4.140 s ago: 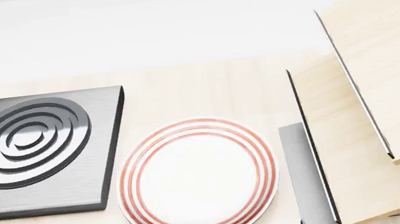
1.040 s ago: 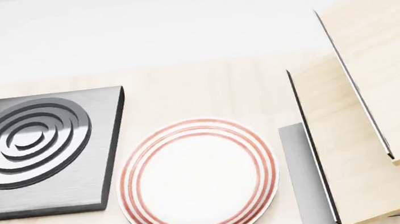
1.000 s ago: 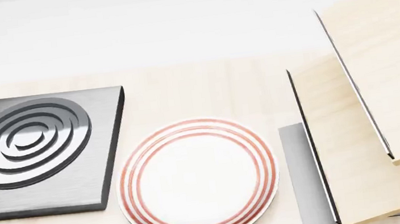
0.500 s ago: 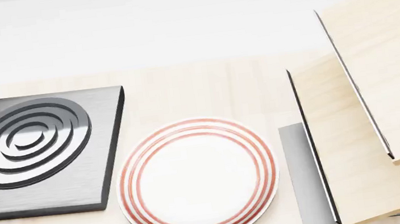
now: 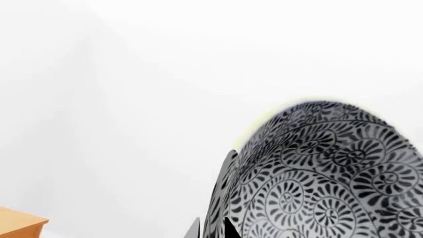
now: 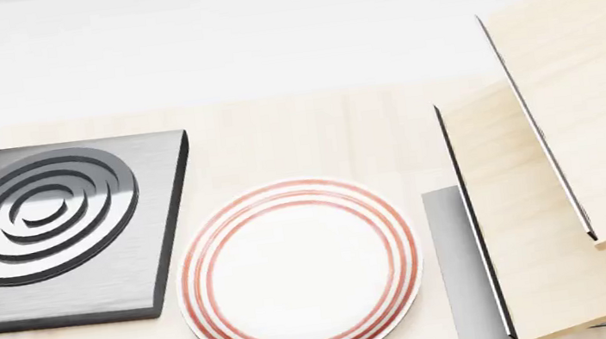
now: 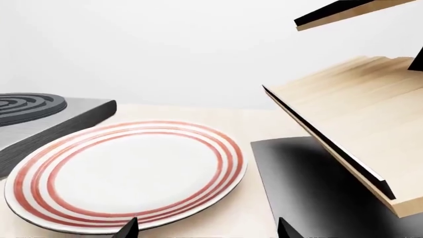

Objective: Pick up the akita bowl and put it on the plate.

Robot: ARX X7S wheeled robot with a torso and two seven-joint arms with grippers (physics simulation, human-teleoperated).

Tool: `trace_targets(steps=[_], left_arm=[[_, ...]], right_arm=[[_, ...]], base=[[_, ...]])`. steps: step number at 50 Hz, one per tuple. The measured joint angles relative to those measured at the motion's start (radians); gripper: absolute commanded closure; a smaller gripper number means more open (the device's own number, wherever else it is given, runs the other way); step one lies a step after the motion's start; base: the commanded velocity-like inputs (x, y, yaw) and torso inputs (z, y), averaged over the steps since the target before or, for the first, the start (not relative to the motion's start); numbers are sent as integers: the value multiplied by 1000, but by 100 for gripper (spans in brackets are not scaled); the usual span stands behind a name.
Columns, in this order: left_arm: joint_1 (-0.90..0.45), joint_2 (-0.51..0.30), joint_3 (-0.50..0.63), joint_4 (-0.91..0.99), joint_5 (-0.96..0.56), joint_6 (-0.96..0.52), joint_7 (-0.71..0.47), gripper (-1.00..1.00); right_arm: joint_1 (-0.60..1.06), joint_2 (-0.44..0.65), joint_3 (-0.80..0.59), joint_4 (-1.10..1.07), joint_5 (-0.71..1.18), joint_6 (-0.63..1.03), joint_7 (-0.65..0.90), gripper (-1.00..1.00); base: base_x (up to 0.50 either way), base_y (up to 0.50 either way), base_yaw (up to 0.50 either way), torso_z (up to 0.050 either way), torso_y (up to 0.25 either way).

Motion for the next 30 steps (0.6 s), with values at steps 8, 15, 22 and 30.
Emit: trace_targets(steps=[8, 15, 22, 30], left_arm=[[-106, 72, 43, -137, 33, 30, 33, 100], [-180, 130, 76, -255, 59, 53, 56, 100], [-249, 183, 98, -378, 71, 61, 76, 100], [-312, 244, 85, -508, 36, 39, 87, 100]], right_arm=[[4, -2, -3, 13, 3, -5, -3, -100], [6, -3, -6, 20, 5, -9, -4, -100], [8, -4, -9, 28, 7, -12, -5, -100], [11, -6, -14, 39, 7, -18, -7, -100]], base=[[0, 0, 0, 0, 0], [0, 0, 0, 0, 0], [0, 0, 0, 0, 1], [0, 0, 0, 0, 0]])
